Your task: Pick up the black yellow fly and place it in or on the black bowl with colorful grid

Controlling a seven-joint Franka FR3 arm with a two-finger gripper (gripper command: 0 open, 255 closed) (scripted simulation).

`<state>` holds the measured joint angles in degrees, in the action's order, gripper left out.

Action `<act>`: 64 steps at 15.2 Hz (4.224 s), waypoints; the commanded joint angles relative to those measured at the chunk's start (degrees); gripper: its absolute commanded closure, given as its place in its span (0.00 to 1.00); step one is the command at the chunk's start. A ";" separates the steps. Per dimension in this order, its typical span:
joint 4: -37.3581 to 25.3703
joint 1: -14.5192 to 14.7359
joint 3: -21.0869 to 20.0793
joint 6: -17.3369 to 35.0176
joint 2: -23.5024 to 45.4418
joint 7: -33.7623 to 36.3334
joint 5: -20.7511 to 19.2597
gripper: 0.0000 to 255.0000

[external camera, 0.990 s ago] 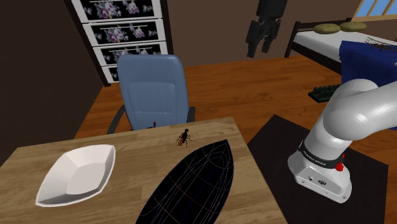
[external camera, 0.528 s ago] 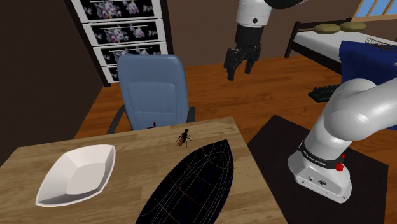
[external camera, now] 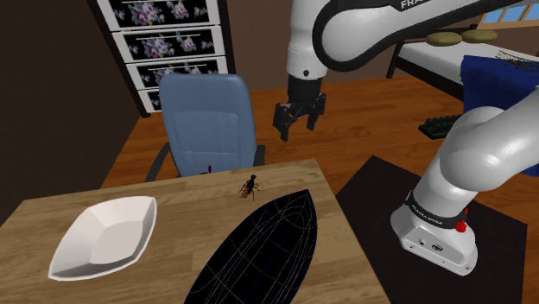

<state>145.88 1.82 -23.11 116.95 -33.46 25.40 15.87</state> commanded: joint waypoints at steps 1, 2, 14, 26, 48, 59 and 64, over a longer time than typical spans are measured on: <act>-0.43 -0.35 -2.81 3.59 3.64 3.08 0.12 0.00; -0.78 -0.62 -4.24 5.34 5.64 4.70 -0.04 0.00; -11.70 -5.72 -18.38 21.99 37.20 34.50 -21.38 0.00; -11.85 -3.44 -15.66 27.20 44.80 41.06 -30.01 0.00; -12.85 -5.17 -17.97 21.89 38.76 36.03 -22.99 1.00; -15.82 -5.75 -18.42 13.73 31.58 30.76 -15.80 1.00; -17.70 -5.71 -18.03 9.84 28.96 29.11 -13.65 1.00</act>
<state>128.76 -3.89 -41.21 127.66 -4.17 54.74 1.94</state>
